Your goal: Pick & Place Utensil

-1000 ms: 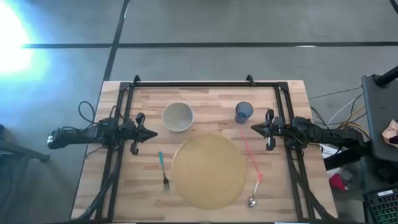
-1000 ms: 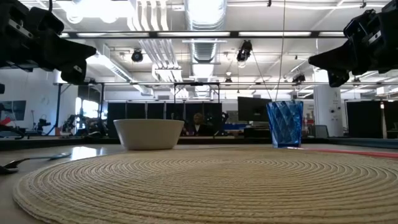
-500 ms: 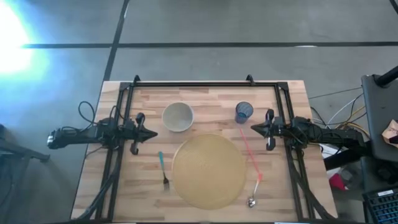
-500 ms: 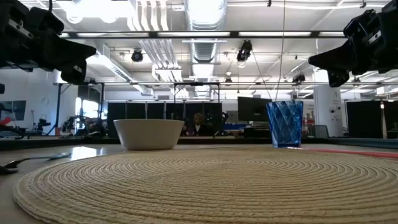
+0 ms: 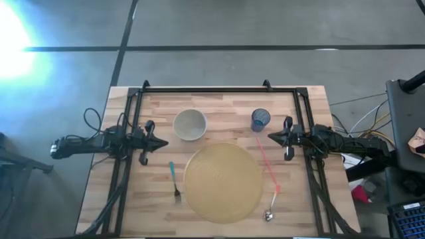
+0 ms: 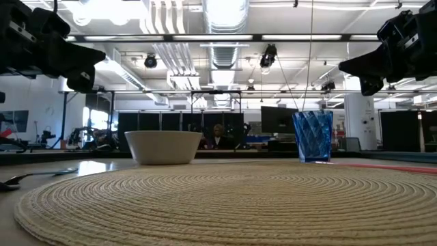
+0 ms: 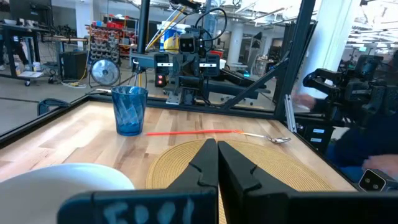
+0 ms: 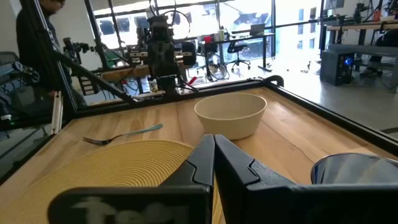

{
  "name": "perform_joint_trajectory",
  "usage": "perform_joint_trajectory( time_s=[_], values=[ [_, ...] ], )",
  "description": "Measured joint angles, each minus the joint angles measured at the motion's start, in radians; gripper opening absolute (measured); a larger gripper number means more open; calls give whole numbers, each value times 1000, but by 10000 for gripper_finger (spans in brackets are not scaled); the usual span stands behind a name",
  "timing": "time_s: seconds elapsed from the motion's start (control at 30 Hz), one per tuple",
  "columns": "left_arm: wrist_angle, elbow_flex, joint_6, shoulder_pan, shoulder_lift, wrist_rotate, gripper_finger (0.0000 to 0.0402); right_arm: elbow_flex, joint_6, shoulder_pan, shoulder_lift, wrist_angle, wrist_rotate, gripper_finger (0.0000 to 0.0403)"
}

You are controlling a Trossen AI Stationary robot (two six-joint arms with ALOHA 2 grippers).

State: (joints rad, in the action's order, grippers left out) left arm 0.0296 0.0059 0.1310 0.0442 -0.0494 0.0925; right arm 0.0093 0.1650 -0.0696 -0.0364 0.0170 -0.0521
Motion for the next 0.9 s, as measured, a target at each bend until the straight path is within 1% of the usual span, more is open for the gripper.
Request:
perform_joint_trajectory(
  time_s=[0.77, 0.9],
  values=[
    [0, 0, 0, 0, 0, 0, 0, 0, 0, 0, 0, 0, 0, 8],
    [0, 0, -31, 0, 0, 0, 0, 0, 0, 0, 0, 0, 0, 8]
  ],
)
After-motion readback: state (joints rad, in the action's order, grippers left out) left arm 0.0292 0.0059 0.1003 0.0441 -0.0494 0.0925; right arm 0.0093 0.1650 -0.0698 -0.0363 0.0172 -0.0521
